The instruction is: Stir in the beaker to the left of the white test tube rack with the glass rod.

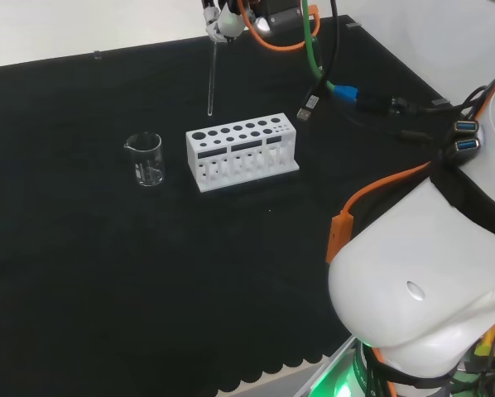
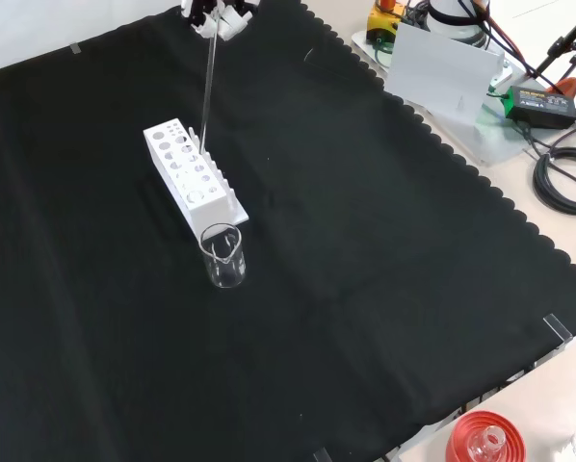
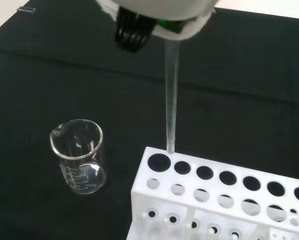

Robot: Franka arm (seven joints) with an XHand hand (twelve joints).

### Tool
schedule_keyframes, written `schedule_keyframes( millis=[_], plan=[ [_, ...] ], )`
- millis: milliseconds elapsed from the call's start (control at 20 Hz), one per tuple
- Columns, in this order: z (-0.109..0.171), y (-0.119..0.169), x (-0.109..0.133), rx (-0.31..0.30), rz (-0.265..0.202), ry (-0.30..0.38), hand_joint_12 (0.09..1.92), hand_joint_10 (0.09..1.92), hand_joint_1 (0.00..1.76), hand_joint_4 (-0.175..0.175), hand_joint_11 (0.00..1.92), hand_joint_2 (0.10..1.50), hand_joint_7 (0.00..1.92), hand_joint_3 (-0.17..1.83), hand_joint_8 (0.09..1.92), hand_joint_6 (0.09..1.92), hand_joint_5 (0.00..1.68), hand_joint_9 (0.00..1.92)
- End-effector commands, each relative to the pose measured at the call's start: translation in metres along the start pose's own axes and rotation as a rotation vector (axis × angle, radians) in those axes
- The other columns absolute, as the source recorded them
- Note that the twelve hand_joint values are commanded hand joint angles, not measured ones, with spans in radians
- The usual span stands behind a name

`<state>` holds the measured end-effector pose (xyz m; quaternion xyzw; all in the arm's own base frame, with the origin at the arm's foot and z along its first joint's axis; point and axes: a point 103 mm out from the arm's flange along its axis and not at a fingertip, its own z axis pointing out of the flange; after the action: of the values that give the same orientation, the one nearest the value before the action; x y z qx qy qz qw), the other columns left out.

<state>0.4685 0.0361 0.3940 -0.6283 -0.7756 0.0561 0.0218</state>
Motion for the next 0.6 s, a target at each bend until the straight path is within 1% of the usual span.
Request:
schedule_keyframes(
  millis=[50,150,200,250,350,400,500,550,600],
  plan=[
    [-0.004,0.004,0.004,-0.022,-0.043,0.018,0.92,0.70,1.19,-0.175,1.68,0.69,1.60,0.78,0.87,1.05,1.08,1.72],
    [-0.006,0.008,0.008,-0.008,-0.040,-0.006,0.92,0.70,1.19,-0.175,1.68,0.69,1.60,0.78,0.87,1.05,1.08,1.72],
    [-0.009,0.011,0.017,-0.009,-0.086,0.004,0.92,0.70,1.19,-0.175,1.68,0.69,1.60,0.78,0.87,1.05,1.08,1.72],
    [-0.010,0.012,0.019,-0.018,-0.102,0.015,0.92,0.70,1.19,-0.175,1.68,0.69,1.60,0.78,0.87,1.05,1.08,1.72],
    [-0.010,0.013,0.020,-0.022,-0.110,0.020,0.92,0.70,1.19,-0.175,1.68,0.69,1.60,0.78,0.86,1.05,1.08,1.72],
    [-0.011,0.013,0.020,-0.045,-0.099,0.050,0.92,0.70,1.19,-0.175,1.68,0.69,1.60,0.78,0.86,1.05,1.08,1.72],
    [-0.012,0.013,0.021,-0.056,-0.094,0.098,0.92,0.70,1.19,-0.175,1.68,0.69,1.60,0.78,0.86,1.05,1.08,1.72],
    [-0.012,0.013,0.020,-0.044,-0.097,0.092,0.92,0.70,1.19,-0.175,1.68,0.69,1.60,0.78,0.86,1.05,1.08,1.72],
    [-0.012,0.013,0.021,-0.049,-0.108,0.100,0.92,0.70,1.19,-0.175,1.68,0.69,1.60,0.78,0.86,1.05,1.08,1.72]
  ],
)
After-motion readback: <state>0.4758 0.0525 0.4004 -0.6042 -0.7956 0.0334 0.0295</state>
